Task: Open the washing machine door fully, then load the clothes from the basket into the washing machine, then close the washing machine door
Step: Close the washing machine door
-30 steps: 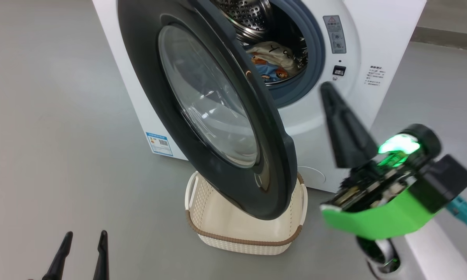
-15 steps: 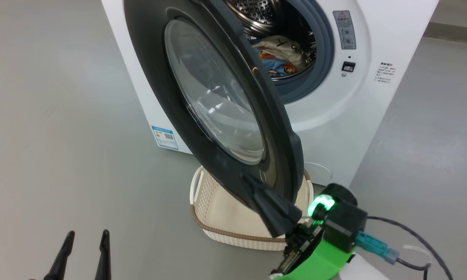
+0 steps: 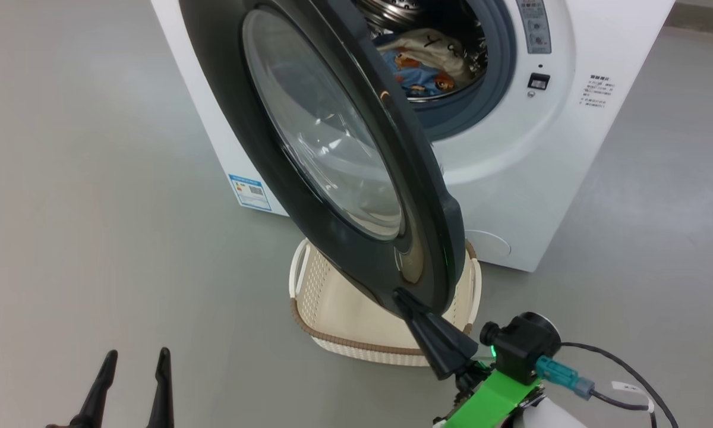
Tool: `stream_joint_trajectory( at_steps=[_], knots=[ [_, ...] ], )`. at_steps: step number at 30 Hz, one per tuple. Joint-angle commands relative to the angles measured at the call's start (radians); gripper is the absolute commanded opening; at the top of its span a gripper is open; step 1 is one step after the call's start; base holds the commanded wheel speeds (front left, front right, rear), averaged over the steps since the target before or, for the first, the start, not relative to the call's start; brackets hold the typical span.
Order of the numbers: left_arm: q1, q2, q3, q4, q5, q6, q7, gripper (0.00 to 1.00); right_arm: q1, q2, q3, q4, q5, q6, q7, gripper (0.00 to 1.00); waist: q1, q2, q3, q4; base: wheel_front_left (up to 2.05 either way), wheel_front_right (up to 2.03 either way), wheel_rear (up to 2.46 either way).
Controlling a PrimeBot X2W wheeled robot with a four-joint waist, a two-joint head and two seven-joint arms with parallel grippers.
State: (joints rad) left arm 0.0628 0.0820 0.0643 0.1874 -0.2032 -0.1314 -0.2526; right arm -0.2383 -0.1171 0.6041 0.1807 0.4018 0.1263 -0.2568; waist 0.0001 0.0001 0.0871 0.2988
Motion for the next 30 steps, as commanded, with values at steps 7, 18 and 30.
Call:
stream_joint_trajectory(
  at_steps=[7, 18, 30],
  knots=[
    [-0.066, 0.008, 0.027, -0.026, -0.011, 0.001, -0.009, 1.0, -0.051, 0.021, -0.031, 0.027, -0.007, 0.004, -0.005, 0.0, -0.0001, -0.0001, 0.033, -0.002, 0.0, 0.0, 0.0],
    [-0.073, 0.006, 0.027, -0.032, -0.008, 0.001, -0.009, 1.0, -0.081, 0.029, -0.089, 0.036, -0.025, 0.004, -0.005, 0.0, -0.0001, -0.0001, 0.046, -0.002, 0.0, 0.0, 0.0],
    [-0.092, 0.001, 0.018, -0.053, -0.008, 0.001, -0.009, 1.0, -0.127, 0.015, -0.181, 0.039, -0.043, 0.004, -0.005, 0.0, -0.0001, -0.0001, 0.088, -0.009, 0.0, 0.0, 0.0]
  ],
)
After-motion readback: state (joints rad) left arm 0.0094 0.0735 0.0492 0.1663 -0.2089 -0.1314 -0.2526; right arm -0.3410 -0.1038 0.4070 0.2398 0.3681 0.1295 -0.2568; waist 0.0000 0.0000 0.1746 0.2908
